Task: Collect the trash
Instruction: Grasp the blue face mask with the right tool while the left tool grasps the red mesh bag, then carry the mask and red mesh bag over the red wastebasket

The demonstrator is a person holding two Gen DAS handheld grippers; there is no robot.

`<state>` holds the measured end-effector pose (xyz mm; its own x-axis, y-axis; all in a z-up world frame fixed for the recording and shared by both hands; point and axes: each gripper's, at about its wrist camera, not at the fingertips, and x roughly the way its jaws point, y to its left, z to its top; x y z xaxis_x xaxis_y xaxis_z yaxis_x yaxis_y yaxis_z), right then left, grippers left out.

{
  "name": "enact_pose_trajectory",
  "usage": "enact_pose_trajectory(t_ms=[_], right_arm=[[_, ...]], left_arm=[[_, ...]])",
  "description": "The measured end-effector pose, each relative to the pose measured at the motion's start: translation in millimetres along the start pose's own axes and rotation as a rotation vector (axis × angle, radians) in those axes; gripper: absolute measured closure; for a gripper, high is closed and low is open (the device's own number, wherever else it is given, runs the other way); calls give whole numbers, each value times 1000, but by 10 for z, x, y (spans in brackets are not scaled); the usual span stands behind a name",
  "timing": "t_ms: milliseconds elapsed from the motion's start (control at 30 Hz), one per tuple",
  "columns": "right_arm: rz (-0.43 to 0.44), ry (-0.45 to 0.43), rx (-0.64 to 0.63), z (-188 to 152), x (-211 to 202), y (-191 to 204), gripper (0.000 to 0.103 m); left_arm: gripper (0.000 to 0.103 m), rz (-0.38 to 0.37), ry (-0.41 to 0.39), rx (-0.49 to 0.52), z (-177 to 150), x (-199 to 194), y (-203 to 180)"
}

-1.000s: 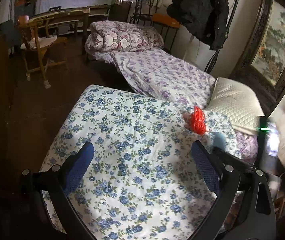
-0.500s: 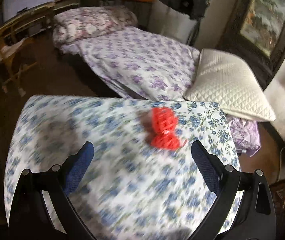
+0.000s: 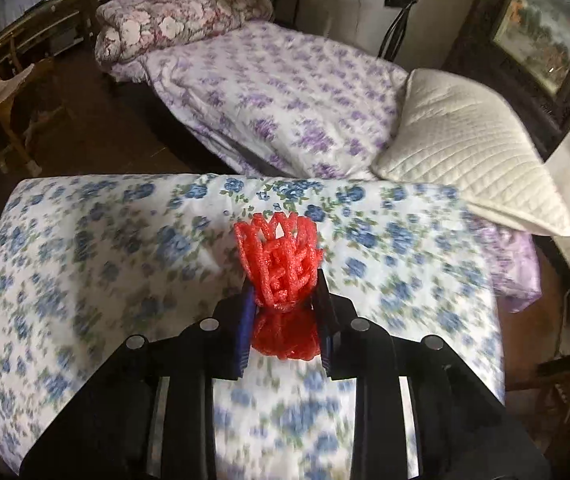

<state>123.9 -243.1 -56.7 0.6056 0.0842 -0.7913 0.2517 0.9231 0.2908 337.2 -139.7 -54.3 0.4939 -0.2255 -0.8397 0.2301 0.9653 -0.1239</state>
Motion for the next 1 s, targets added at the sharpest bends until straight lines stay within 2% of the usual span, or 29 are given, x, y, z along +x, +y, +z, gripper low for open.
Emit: enact_pose_trajectory(t_ms=[233,367,567,733,1000], right_arm=[[17,-68,41,48,-179,9,86],[36,-103,52,-29,-345,35,85],[87,-101,87,-207,-555,13,85],[116,-113,107,-380,-900,-170,85],[59,-111,84,-591,-1295,-639,84]], left_arm=[[75,61,-102,41,-384,-1011,55],[75,80,-160,58,-848,-1668,44],[75,52,-222,65,-1419,-2382,-95],[75,26,-261,111,-1630,-2694,-338],[75,-78,-279,175,-1790,-2821,-920]])
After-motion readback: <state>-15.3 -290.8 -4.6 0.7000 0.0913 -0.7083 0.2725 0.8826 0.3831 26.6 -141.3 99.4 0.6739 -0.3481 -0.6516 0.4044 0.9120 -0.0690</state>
